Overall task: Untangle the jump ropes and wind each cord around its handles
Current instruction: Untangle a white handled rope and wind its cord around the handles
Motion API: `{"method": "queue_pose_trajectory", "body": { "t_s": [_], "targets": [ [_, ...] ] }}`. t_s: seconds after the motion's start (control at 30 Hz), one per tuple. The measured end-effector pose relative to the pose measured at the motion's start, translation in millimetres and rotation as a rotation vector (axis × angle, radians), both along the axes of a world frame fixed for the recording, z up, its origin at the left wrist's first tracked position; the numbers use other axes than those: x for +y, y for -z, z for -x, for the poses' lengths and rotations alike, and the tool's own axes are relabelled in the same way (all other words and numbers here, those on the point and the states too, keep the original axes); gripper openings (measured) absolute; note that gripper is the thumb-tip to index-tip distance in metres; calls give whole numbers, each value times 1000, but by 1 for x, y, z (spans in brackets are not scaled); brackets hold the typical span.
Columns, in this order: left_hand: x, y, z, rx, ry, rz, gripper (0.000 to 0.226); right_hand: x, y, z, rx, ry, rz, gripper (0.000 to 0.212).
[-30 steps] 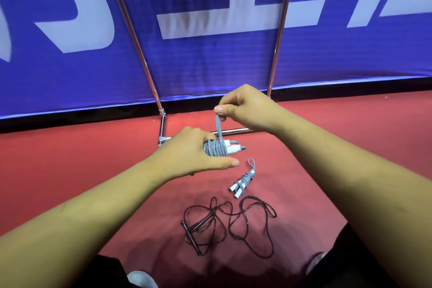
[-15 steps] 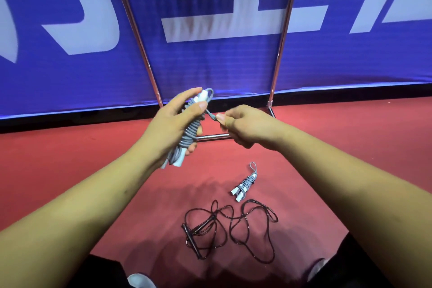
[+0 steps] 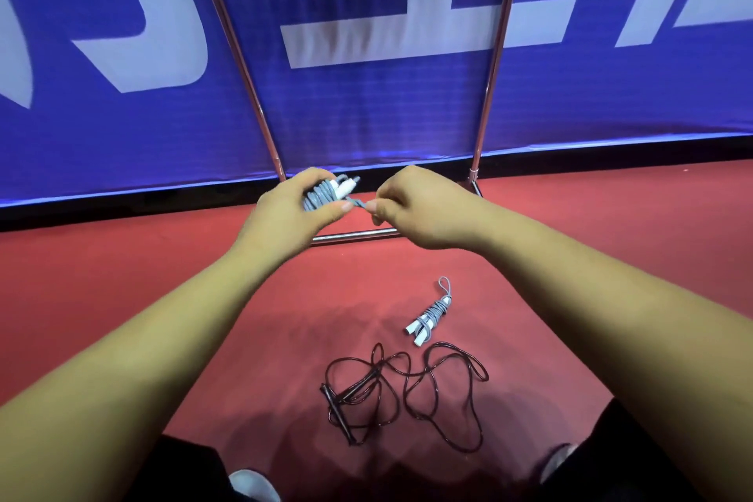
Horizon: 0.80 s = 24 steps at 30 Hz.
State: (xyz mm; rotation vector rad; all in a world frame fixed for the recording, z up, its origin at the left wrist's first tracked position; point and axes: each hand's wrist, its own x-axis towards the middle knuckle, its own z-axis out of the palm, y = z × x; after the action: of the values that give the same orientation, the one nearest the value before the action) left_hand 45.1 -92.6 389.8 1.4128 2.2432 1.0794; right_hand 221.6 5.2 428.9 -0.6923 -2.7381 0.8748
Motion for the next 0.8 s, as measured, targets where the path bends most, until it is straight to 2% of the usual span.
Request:
{"method": "queue_pose_trajectory", "body": {
  "t_s": [0.07,0.2,0.27,0.4,0.47,0.53,0.6,0.63,0.7,0.8],
  "targets": [
    [0,7,1,223,52,116,32,-1,-1,0,-91,-77,-88,36],
    [-1,12,-19,503,186,306,32,0,0,-3,-212,-153,-233,28],
    [-6,7,-29,486,269,327,32,4,-2,-5,-175,-174,-256,24],
    [-13,-10,-48,217,426,303,28,14,-3,-10,-12,-163,-137,33],
    [-14,-19,-52,123,448,303,39,16,2,-11,66,-130,30,38],
    [-16,-25,-49,13,429,294,51,14,10,-11,170,-78,394,38],
    [-18,-26,-45,-145,412,210,51,10,16,-8,286,-7,756,39],
    [-19,-26,-44,-209,402,153,48,8,18,-5,337,29,867,39],
    [-18,-24,-42,-282,375,70,36,4,20,2,425,104,993,38],
    [-16,-18,-34,-220,359,25,33,-3,26,8,498,228,1001,37]
  ]
}}
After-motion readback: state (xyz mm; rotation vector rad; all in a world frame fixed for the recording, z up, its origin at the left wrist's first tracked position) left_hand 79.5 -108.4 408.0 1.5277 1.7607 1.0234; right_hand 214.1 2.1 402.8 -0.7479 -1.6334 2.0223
